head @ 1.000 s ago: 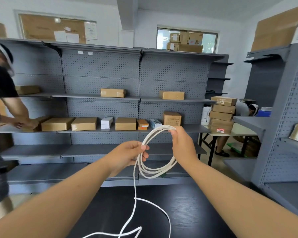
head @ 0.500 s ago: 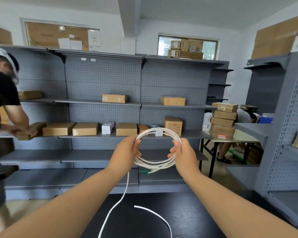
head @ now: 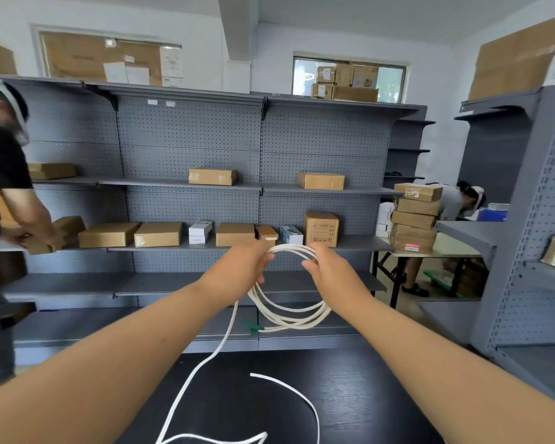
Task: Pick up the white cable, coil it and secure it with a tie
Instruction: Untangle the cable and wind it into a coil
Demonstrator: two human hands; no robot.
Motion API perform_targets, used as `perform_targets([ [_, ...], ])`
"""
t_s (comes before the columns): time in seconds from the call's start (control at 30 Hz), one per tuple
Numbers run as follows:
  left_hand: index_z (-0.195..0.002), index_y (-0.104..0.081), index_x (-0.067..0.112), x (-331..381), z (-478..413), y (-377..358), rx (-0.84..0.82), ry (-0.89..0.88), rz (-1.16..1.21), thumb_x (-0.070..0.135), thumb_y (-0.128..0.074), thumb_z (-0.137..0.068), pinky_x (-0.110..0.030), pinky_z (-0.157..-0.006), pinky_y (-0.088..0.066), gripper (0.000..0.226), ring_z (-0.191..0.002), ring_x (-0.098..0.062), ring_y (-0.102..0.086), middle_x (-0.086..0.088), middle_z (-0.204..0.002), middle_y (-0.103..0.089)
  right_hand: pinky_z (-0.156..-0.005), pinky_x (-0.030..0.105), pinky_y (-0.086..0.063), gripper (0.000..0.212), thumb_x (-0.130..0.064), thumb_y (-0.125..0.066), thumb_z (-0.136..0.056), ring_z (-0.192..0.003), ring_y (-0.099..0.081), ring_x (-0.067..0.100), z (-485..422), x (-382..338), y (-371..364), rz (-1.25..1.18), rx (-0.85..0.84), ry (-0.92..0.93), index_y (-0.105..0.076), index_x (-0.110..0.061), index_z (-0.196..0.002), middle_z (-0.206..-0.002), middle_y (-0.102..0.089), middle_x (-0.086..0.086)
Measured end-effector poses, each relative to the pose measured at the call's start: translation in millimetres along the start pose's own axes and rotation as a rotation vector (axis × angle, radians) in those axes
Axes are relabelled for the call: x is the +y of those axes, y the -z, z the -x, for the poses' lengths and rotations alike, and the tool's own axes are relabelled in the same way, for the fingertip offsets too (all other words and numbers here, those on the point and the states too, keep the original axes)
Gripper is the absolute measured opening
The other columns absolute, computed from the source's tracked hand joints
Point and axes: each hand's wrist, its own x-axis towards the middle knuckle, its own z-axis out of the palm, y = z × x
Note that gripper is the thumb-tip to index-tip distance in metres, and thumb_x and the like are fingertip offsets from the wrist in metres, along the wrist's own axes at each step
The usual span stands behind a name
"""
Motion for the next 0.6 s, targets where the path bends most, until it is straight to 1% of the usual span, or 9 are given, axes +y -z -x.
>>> perform_targets([
  [0.1, -0.083, -0.050, 0.014, -3, 2, 0, -0.028, 0.010, 0.066, 0.019, -0.038, -0.098, -0.019, -0.052, -0.034, 0.020, -0.064, -0.014, -0.055, 0.005, -0.069, -0.053, -0.062, 0.035, -0.034, 0.023, -0.027, -0.035, -0.099, -0.074, -0.047, 0.021, 1, -2, 3, 0.051, 0.020, -0.005, -0.049, -0.010, -0.105, -0.077, -0.047, 0.000],
  [0.17, -0.078, -0.049, 0.025, -4, 5, -3, -0.051, 0.065, 0.248, 0.021, -0.041, -0.098, -0.015, -0.052, -0.036, 0.022, -0.058, -0.007, -0.055, 0.004, -0.067, -0.058, -0.060, 0.036, -0.032, 0.024, -0.028, -0.034, -0.099, -0.070, -0.046, 0.022, 2, -3, 4, 0.052, 0.033, -0.001, -0.050, -0.011, -0.100, -0.071, -0.045, -0.001],
  [0.23, -0.090, -0.055, 0.022, -7, 9, -7, -0.077, 0.138, 0.503, 0.022, -0.043, -0.098, -0.014, -0.056, -0.041, 0.014, -0.060, -0.001, -0.059, 0.006, -0.071, -0.059, -0.061, 0.036, -0.034, 0.023, -0.027, -0.034, -0.099, -0.071, -0.047, 0.023, 2, -4, 6, 0.043, 0.024, -0.009, -0.050, -0.011, -0.099, -0.074, -0.048, 0.002],
  [0.27, -0.098, -0.056, 0.018, -9, 11, -9, -0.093, 0.185, 0.638, 0.023, -0.043, -0.098, -0.015, -0.060, -0.045, 0.014, -0.063, -0.003, -0.062, 0.005, -0.073, -0.059, -0.063, 0.036, -0.035, 0.023, -0.027, -0.034, -0.099, -0.072, -0.048, 0.023, 2, -3, 7, 0.023, 0.022, -0.026, -0.050, -0.011, -0.099, -0.076, -0.050, 0.004],
  [0.33, -0.105, -0.056, 0.011, -14, 16, -12, -0.125, 0.288, 0.864, 0.026, -0.042, -0.098, -0.019, -0.066, -0.051, 0.021, -0.068, -0.009, -0.065, 0.002, -0.075, -0.062, -0.063, 0.035, -0.034, 0.024, -0.027, -0.034, -0.099, -0.073, -0.048, 0.023, 2, -1, 10, -0.038, 0.039, -0.064, -0.051, -0.010, -0.102, -0.078, -0.052, 0.006],
  [0.4, -0.104, -0.060, 0.011, -19, 20, -15, -0.140, 0.378, 0.969, 0.030, -0.044, -0.096, -0.026, -0.075, -0.055, 0.026, -0.073, -0.014, -0.065, 0.000, -0.075, -0.065, -0.058, 0.034, -0.034, 0.023, -0.027, -0.034, -0.099, -0.069, -0.047, 0.020, 2, 2, 13, -0.094, 0.065, -0.088, -0.051, -0.012, -0.101, -0.074, -0.051, 0.003],
  [0.47, -0.097, -0.063, 0.016, -23, 25, -21, -0.150, 0.420, 1.048, 0.032, -0.045, -0.096, -0.033, -0.084, -0.054, 0.024, -0.081, -0.022, -0.065, -0.005, -0.080, -0.068, -0.055, 0.029, -0.033, 0.021, -0.026, -0.034, -0.099, -0.065, -0.045, 0.014, 2, 4, 14, -0.146, 0.092, -0.118, -0.052, -0.015, -0.099, -0.071, -0.048, -0.002],
  [0.5, -0.097, -0.063, 0.018, -23, 27, -24, -0.145, 0.438, 1.086, 0.032, -0.045, -0.096, -0.035, -0.086, -0.052, 0.023, -0.084, -0.023, -0.066, -0.006, -0.084, -0.069, -0.054, 0.027, -0.032, 0.021, -0.026, -0.034, -0.099, -0.063, -0.044, 0.012, 1, 5, 15, -0.163, 0.104, -0.131, -0.052, -0.015, -0.099, -0.070, -0.048, -0.003],
  [0.6, -0.104, -0.061, 0.016, -22, 34, -33, -0.114, 0.469, 1.122, 0.036, -0.040, -0.097, -0.033, -0.087, -0.049, 0.030, -0.091, -0.020, -0.068, -0.004, -0.093, -0.072, -0.053, 0.028, -0.031, 0.023, -0.027, -0.034, -0.099, -0.062, -0.042, 0.014, 1, 7, 16, -0.194, 0.142, -0.164, -0.051, -0.012, -0.095, -0.069, -0.048, -0.002],
])
